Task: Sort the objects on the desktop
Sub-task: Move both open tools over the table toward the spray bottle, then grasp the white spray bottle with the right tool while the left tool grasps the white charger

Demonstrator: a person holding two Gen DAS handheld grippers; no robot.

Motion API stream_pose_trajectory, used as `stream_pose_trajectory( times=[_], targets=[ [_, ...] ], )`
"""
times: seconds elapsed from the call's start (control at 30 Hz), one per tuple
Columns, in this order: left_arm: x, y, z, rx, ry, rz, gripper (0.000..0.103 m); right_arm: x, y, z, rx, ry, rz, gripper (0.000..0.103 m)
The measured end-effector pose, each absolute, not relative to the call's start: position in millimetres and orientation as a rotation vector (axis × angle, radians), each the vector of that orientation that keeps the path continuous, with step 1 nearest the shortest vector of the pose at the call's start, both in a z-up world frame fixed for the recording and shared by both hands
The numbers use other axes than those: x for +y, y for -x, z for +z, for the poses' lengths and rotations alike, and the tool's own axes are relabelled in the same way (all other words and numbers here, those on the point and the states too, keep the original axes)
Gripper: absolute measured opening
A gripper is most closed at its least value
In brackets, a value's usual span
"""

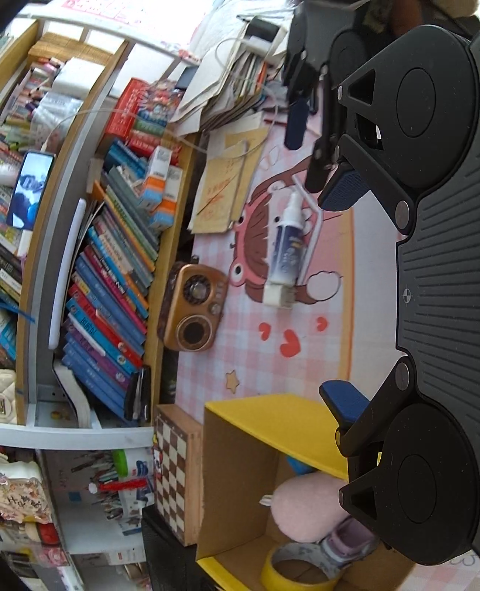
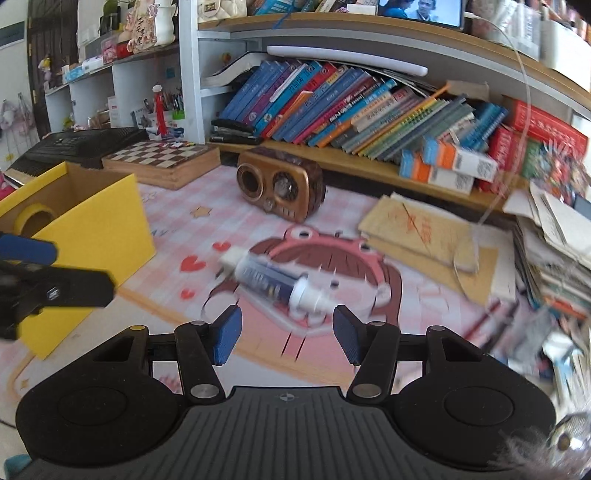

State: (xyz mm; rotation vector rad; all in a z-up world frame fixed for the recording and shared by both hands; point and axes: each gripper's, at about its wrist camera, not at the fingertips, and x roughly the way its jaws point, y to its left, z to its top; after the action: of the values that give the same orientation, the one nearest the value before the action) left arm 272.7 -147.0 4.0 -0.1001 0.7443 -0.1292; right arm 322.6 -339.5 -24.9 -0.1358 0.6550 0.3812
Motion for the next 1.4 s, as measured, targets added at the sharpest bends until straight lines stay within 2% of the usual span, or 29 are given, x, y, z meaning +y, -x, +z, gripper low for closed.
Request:
stream_pose_trajectory(
  times=[0.5,0.77,0.87,1.07,1.23,1.3,1.4],
  targets=[
    [-151,-299,-5,0.775,0.111,-0.053,0.099,-295,-412,-68,0.717,0.435,0.718,0.051],
    [-158,-316,-6,0.778,0.090,-0.052,0.099,-296,-441,-86,0.781,0.418,0.742,0.041],
    [-163,-324,-6,0.778,0.079,-0.056,0.099,-305,-443,-87,0.809,0.382,0.743,0.030],
    [-178,-344,-16,0.784,0.034,-0.054,0.098,-337,-435,-85,0.861,0.310,0.636,0.030],
    [-189,-364,-32,0.806,0.019,-0.063,0.083,-362,-428,-83,0.888,0.281,0.521,0.030],
    [-194,-374,-42,0.816,0.005,-0.067,0.068,-368,-427,-83,0.894,0.268,0.502,0.030],
    [-199,-387,-56,0.825,-0.011,-0.072,0.052,-373,-426,-84,0.899,0.252,0.499,0.030]
  ],
)
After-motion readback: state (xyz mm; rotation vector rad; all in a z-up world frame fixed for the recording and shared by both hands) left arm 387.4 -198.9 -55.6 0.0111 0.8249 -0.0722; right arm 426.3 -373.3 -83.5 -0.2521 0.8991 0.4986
